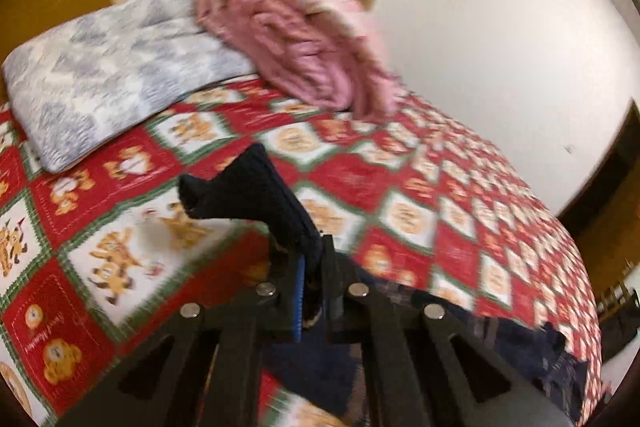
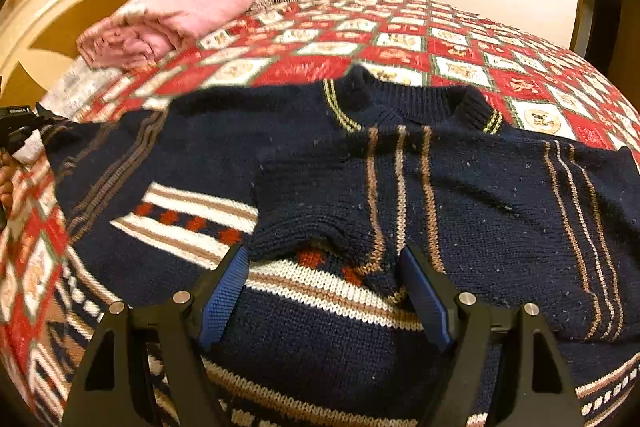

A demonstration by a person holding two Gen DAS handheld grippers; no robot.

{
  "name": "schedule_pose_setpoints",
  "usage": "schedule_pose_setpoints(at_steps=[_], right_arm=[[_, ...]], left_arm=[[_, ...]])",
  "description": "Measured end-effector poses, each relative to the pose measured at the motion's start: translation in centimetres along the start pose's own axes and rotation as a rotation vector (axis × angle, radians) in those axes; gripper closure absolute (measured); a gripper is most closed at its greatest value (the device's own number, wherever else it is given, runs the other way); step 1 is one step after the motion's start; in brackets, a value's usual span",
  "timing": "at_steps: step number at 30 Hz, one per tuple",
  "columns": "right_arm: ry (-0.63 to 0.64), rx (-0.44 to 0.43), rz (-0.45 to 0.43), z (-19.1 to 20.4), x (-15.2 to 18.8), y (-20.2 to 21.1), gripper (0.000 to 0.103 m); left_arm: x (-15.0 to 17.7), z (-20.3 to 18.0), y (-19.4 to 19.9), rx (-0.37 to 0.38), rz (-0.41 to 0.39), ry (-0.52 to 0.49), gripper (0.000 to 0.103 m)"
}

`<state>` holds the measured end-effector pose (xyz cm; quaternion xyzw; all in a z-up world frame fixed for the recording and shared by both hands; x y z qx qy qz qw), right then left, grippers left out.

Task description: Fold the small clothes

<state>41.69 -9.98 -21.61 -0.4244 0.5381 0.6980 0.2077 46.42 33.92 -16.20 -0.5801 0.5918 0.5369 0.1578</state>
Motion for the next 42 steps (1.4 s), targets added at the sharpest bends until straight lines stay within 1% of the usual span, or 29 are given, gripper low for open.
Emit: schedule_pose_setpoints(at_steps=[2,5,8,11,16,19,23,24,25,27,28,29,30,31,32,33,34,35,36,37,38,39,40,41,42], right_arm=[[-0.042,-0.018,-0.035,-0.4,-0.3,1.2,0.025],[-0.086,-0.032,-0.054,-1.0,-0.2,2.6,0.025],[-0.084,-0.027,-0.068,-1.6,0.1,3.8,0.025],[-0.101,-0.026,-0.089,-2.2,0.2,4.9,0.025],[-0.094,-0.043,-0.094,-2.6,0.8,6.5,0.025],[-0.095,-0.052,-0.085,-3.3,1.8,7.1,0.025],[-0.135,-0.038,-0.068,-5.2,2.9,7.9,0.025],[-0.141,-0.033,-0.066,-5.6,3.1,8.1,0.025],[-0.148,-0.026,-0.063,-6.1,3.2,8.3,0.025],[-0.167,-0.013,-0.057,-7.2,3.5,8.7,0.025],[-0.176,-0.010,-0.057,-7.6,3.5,8.9,0.025],[-0.195,-0.005,-0.056,-8.2,3.6,9.1,0.025],[-0.205,-0.002,-0.056,-8.6,3.6,9.2,0.025],[-0.217,0.001,-0.056,-9.0,3.6,9.3,0.025],[-0.230,0.004,-0.056,-9.4,3.6,9.4,0.025],[-0.240,0.005,-0.053,-9.6,3.6,9.3,0.025],[-0.251,0.005,-0.051,-9.8,3.5,9.3,0.025],[-0.260,0.000,-0.049,-9.9,3.4,9.2,0.025],[-0.263,-0.006,-0.048,-9.9,3.2,9.0,0.025],[-0.267,-0.018,-0.049,-9.7,2.8,8.9,0.025],[-0.279,-0.041,-0.049,-9.5,2.4,8.7,0.025],[-0.301,-0.075,-0.045,-9.2,2.0,8.4,0.025],[-0.331,-0.110,-0.038,-9.0,1.4,8.0,0.025],[-0.357,-0.134,-0.033,-8.8,0.9,7.6,0.025],[-0.385,-0.155,-0.024,-8.6,0.3,7.2,0.025]], left_arm=[[-0.1,-2.7,1.3,0.055,-0.006,-0.032,0.097],[0.0,-6.1,2.9,0.123,-0.014,-0.062,0.097],[0.7,-9.7,4.4,0.203,-0.009,-0.051,0.097],[2.1,-13.6,5.3,0.284,0.012,-0.038,0.097],[6.1,-21.2,6.7,0.424,0.075,-0.022,0.097],[9.3,-25.1,6.9,0.468,0.110,-0.061,0.097],[14.9,-30.0,5.9,0.502,0.207,-0.129,0.097],[16.1,-31.0,5.8,0.511,0.228,-0.147,0.095],[17.3,-31.8,5.7,0.514,0.249,-0.172,0.091],[19.7,-33.5,6.2,0.519,0.299,-0.240,0.089],[20.2,-33.9,6.5,0.542,0.313,-0.257,0.089],[20.6,-34.4,7.2,0.571,0.317,-0.275,0.086],[20.7,-34.6,8.1,0.592,0.310,-0.303,0.075],[20.6,-34.6,8.7,0.603,0.300,-0.323,0.060],[20.1,-34.2,9.6,0.606,0.267,-0.350,0.052],[19.5,-33.8,10.4,0.603,0.229,-0.362,0.040],[18.8,-33.1,11.0,0.598,0.193,-0.370,0.033],[18.2,-32.1,11.5,0.586,0.156,-0.386,0.031],[17.6,-31.0,11.7,0.558,0.122,-0.409,0.028],[17.1,-29.7,11.5,0.507,0.088,-0.438,0.026],[16.6,-28.4,11.1,0.440,0.052,-0.471,0.026],[16.0,-26.7,10.4,0.362,0.025,-0.497,0.023],[15.4,-25.0,9.7,0.307,0.014,-0.505,0.019],[15.1,-23.4,9.1,0.255,0.005,-0.508,0.017],[14.6,-21.6,8.2,0.185,-0.008,-0.508,0.017]])
Point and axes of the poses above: each gripper's, at about its wrist camera, not at the fingertips, and y roughly against the way its jaws point, z to its left, x to its underside, the point moved 6 cm from there along -y, roughly the way its jaws point, and after that the axes turned 12 degrees about -z, right-handed, at the moved point
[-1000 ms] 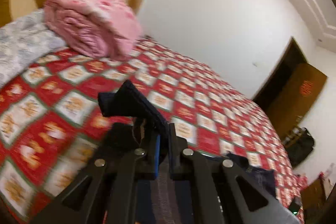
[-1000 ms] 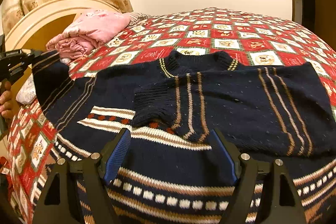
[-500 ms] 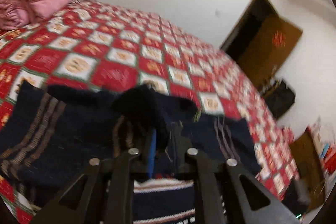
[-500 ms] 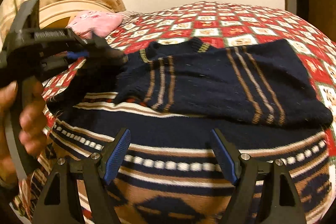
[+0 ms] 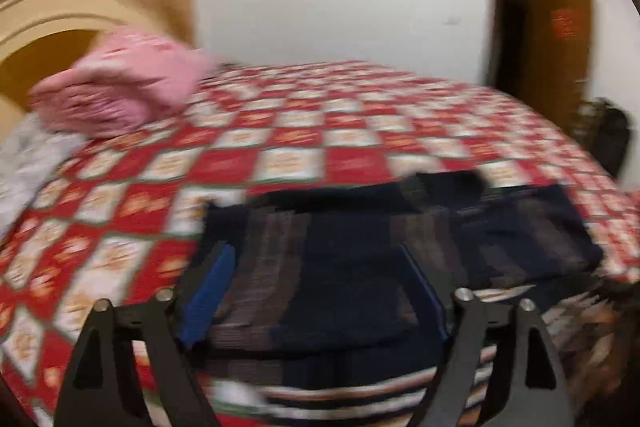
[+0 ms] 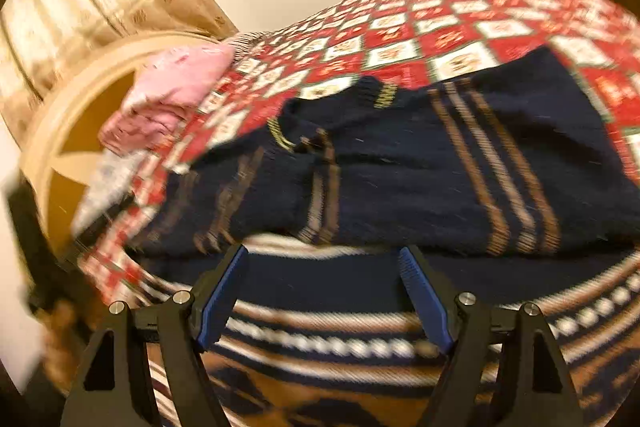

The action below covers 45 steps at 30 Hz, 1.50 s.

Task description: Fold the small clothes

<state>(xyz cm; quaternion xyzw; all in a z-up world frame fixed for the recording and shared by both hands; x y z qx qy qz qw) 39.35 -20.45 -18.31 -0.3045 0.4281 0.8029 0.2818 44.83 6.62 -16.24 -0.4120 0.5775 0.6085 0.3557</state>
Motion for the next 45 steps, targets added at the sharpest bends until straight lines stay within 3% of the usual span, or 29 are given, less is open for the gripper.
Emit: schedule_pose_setpoints(at_steps=[2,5,12,17,22,24,27,33,36,45], right_arm=[[-0.073,-0.026,0.026,0.4,-1.1,-1.8,0.025],[-0.131,-0.018,0.071,0.7,-1.9,-4.3,0.025],[-0.163,-0.019,0.158,1.4,-1.8,-9.2,0.044],[-0.126,-0.020,0.193,2.6,-0.7,-10.8,0.048],[-0.093,-0.020,0.209,3.2,-0.3,-11.2,0.066],[-0.064,-0.010,0.201,3.4,-0.5,-11.1,0.081],[-0.009,0.001,0.168,4.2,-1.0,-10.4,0.088],[0.169,0.045,0.063,6.9,-3.1,-7.6,0.089],[0.214,0.077,0.014,7.1,-4.4,-6.2,0.089],[0.207,0.162,-0.033,3.7,-7.0,-3.8,0.089]], left_arm=[[1.0,3.5,-1.2,-0.109,0.029,0.038,0.017],[2.6,5.7,-2.7,-0.140,0.088,0.120,0.017],[4.1,6.1,-3.6,-0.081,0.133,0.210,0.016],[5.5,6.0,-4.7,-0.021,0.194,0.270,0.015],[5.7,5.9,-4.7,-0.001,0.190,0.289,0.013],[5.7,6.0,-4.5,0.005,0.181,0.299,0.013],[5.6,6.4,-4.3,0.032,0.164,0.341,0.011],[5.4,8.0,-3.5,0.085,0.103,0.473,0.008],[5.3,8.6,-3.2,0.091,0.079,0.522,0.002],[5.5,7.7,-3.9,0.054,0.128,0.442,0.000]])
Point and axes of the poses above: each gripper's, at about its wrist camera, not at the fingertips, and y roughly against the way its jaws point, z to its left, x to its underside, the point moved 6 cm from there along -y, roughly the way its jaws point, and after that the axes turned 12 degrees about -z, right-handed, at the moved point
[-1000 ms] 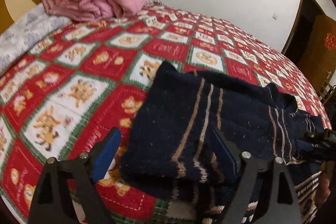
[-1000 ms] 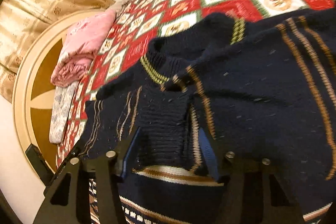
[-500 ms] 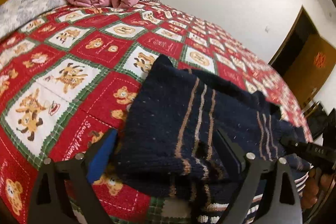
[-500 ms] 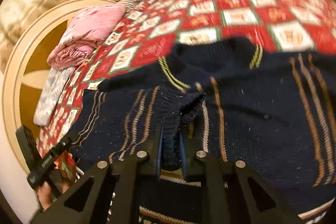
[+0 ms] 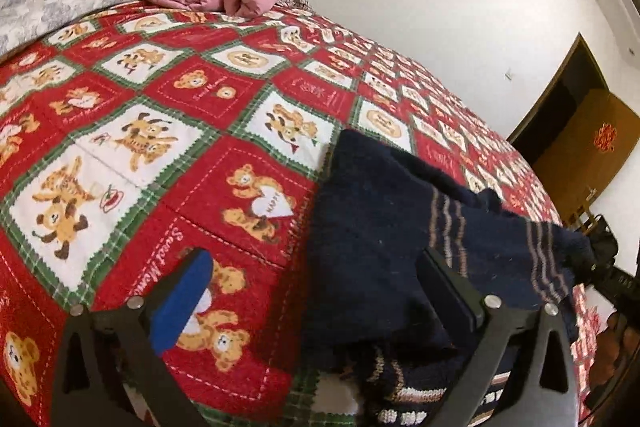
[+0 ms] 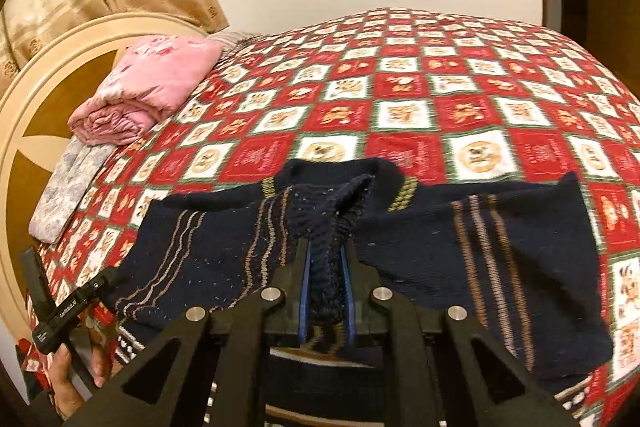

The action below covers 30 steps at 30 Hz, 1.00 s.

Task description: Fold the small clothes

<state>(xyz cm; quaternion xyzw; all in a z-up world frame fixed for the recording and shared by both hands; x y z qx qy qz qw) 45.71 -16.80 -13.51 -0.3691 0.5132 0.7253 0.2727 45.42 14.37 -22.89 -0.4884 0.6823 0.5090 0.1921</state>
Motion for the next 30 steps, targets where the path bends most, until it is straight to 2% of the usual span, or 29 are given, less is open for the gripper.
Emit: schedule_pose_setpoints(at_steps=[7,14,16,18,22,23,26,28,30], right_arm=[[-0.011,0.054,-0.017,-3.1,-0.3,0.6,0.089],[-0.021,0.136,-0.003,-6.3,0.5,0.0,0.089],[-0.030,0.162,0.017,-7.2,1.0,-0.6,0.089],[-0.031,0.143,0.113,-7.8,2.5,-2.6,0.089],[-0.032,0.209,0.149,-9.6,4.2,-3.5,0.078],[-0.042,0.226,0.123,-10.0,4.3,-2.9,0.072],[-0.036,0.267,0.079,-10.1,3.9,-1.2,0.070],[-0.029,0.243,0.023,-9.2,3.4,0.2,0.064],[-0.007,0.150,-0.009,-7.1,3.0,0.9,0.053]], left_arm=[[0.0,0.0,0.1,0.014,-0.004,0.009,0.000],[0.8,-1.2,-0.5,-0.035,0.043,-0.101,0.000],[1.0,-1.6,-0.5,-0.038,0.050,-0.136,0.000],[1.5,-1.9,-1.1,-0.075,0.080,-0.186,0.000],[2.2,-2.9,-1.6,-0.158,0.106,-0.312,0.000],[2.3,-2.9,-1.4,-0.162,0.106,-0.320,0.000],[2.5,-2.5,-1.1,-0.157,0.120,-0.300,0.000],[2.7,-2.4,-0.8,-0.155,0.115,-0.304,0.000],[2.8,-2.6,-0.6,-0.154,0.114,-0.306,0.000]])
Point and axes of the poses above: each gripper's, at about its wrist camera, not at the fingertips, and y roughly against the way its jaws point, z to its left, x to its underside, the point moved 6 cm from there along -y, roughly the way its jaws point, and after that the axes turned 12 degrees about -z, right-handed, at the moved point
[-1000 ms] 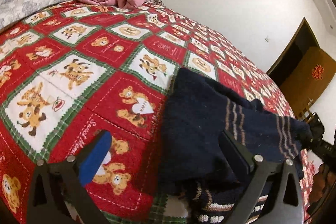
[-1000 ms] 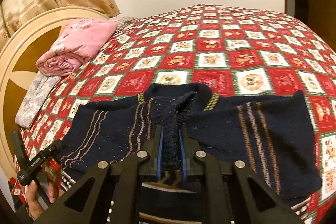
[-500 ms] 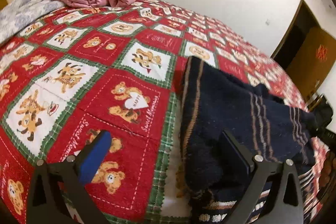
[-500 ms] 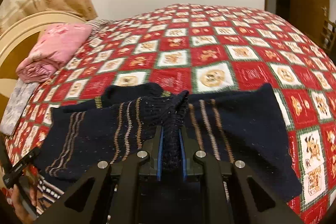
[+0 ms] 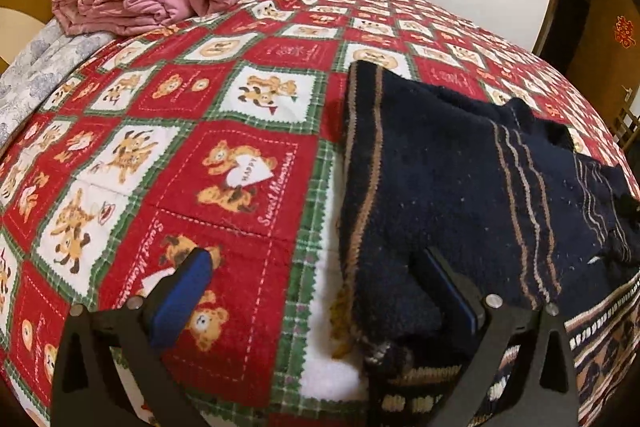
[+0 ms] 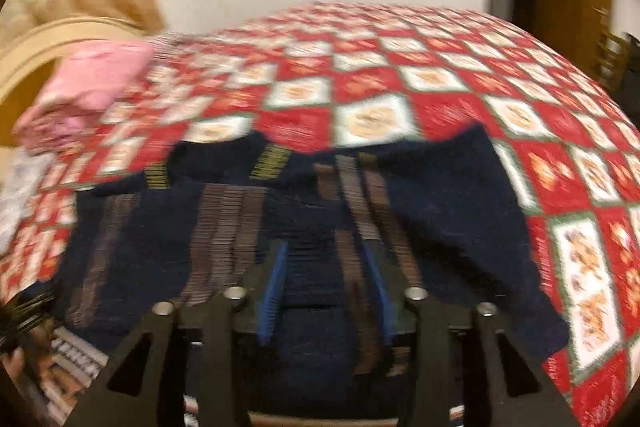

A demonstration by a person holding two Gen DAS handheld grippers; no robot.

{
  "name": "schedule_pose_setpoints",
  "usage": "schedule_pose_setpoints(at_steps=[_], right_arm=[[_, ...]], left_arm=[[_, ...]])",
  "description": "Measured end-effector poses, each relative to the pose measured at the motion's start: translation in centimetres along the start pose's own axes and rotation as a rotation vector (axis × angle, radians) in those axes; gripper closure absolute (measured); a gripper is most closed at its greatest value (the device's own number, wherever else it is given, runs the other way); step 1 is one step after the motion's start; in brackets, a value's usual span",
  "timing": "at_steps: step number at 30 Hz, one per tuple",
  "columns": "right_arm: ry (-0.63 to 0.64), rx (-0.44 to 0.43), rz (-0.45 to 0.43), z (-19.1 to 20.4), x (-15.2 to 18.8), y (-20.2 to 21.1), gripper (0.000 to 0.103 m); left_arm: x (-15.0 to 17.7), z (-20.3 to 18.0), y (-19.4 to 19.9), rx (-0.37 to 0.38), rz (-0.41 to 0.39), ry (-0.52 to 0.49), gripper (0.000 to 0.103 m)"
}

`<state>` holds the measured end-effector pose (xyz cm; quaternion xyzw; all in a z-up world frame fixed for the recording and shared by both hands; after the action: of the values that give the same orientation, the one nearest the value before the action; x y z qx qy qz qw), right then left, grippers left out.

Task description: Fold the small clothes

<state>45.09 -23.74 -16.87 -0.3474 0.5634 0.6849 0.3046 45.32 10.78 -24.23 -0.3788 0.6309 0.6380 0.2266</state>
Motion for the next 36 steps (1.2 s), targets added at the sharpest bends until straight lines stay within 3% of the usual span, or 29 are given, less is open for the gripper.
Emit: schedule_pose_setpoints(at_steps=[2,5,7,11,13,18,21,25,36], right_arm=[[0.078,-0.091,0.026,2.7,0.6,0.0,0.053],[0.189,-0.083,0.105,4.9,2.6,-1.3,0.053],[0.196,-0.072,0.165,4.7,4.1,-2.2,0.053],[0.163,-0.072,0.183,3.7,4.6,-1.2,0.053],[0.210,-0.042,0.160,3.8,5.0,-0.1,0.053],[0.290,-0.006,0.164,3.9,6.6,1.1,0.053],[0.214,-0.064,0.221,3.3,7.9,3.0,0.053],[0.186,-0.079,0.241,1.9,9.9,6.7,0.053],[0.180,-0.034,0.247,-2.0,15.7,16.7,0.052]], left_arm=[[0.0,-0.1,0.0,0.000,0.000,-0.001,0.000],[0.2,-0.3,0.2,-0.002,0.007,-0.009,0.000],[0.3,-0.4,0.7,0.003,0.013,-0.010,0.000],[1.3,-1.1,2.6,0.043,0.020,-0.004,0.000],[2.0,-2.0,3.0,0.063,0.033,-0.042,0.000],[2.3,-3.8,3.1,-0.016,0.026,-0.178,0.000],[2.9,-3.5,4.0,-0.018,0.052,-0.170,0.000],[4.9,-2.5,6.8,-0.010,0.073,-0.143,0.000],[12.5,-2.4,15.6,0.041,0.093,-0.088,0.000]])
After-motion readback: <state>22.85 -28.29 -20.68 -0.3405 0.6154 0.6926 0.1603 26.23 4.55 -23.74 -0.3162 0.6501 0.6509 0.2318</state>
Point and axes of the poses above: each gripper's, at about its wrist camera, not at the fingertips, and y roughly against the way its jaws point, z to its left, x to its underside, the point moved 6 cm from there along -y, roughly the way its jaws point, and after that the axes turned 12 degrees about -z, right-handed, at the moved point
